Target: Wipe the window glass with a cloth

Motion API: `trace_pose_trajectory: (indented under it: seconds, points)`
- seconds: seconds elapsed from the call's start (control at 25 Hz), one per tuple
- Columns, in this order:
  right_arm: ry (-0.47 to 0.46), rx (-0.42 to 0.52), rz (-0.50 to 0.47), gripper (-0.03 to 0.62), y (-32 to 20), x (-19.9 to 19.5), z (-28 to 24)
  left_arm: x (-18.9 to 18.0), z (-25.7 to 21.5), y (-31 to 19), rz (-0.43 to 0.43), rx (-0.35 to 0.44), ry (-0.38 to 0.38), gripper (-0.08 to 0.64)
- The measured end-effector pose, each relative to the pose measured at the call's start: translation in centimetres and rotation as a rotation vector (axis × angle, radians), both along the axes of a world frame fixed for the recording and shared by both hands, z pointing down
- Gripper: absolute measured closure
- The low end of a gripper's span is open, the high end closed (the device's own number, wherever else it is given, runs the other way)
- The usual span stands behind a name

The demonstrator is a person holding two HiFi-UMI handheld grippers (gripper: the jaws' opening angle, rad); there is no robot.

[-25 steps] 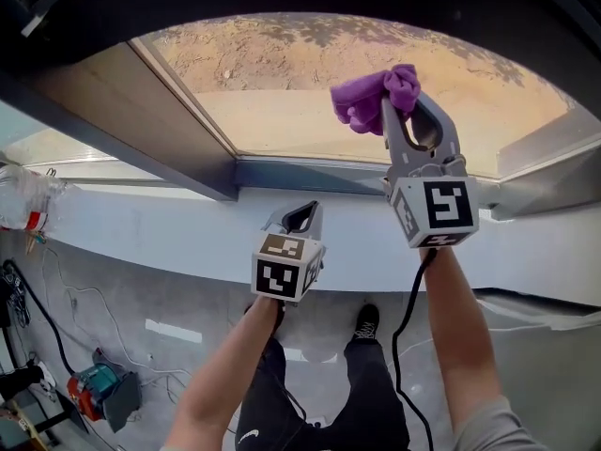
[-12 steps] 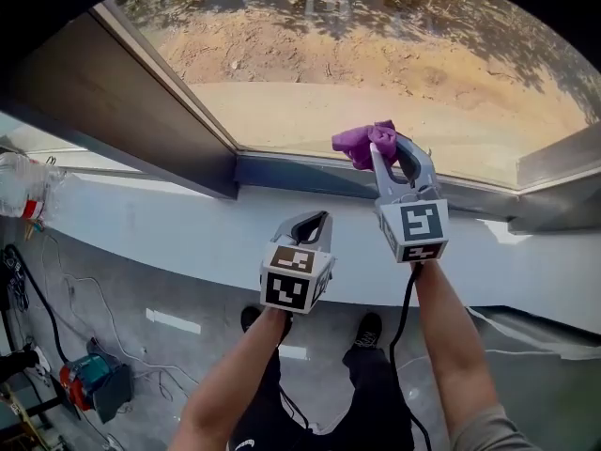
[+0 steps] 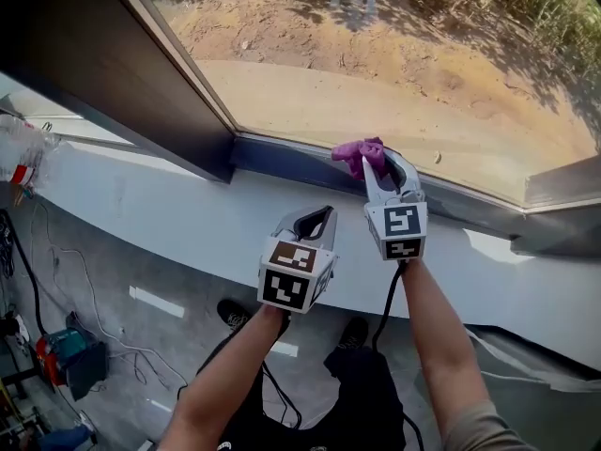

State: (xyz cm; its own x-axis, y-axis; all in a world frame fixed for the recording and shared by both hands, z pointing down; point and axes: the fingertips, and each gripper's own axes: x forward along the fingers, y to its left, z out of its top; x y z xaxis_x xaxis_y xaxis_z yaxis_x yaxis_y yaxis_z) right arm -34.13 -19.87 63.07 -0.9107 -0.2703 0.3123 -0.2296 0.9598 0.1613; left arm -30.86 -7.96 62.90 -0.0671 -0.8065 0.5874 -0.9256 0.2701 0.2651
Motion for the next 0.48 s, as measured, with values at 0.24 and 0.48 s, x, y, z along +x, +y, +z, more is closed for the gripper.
trace_pose_trajectory:
  seconds: [0.24,0.48]
  points:
    - [0.11,-0.017,-0.01,0.494,0.1,-0.2,4.3,0.3,1.4,0.3,-0.025,-0.013,0.01,0.56]
    - [0.146,-0.015,-0.026,0.495,0.1,0.0,5.3,0.4,2.1,0.5,-0.032,-0.024,0.018,0.56]
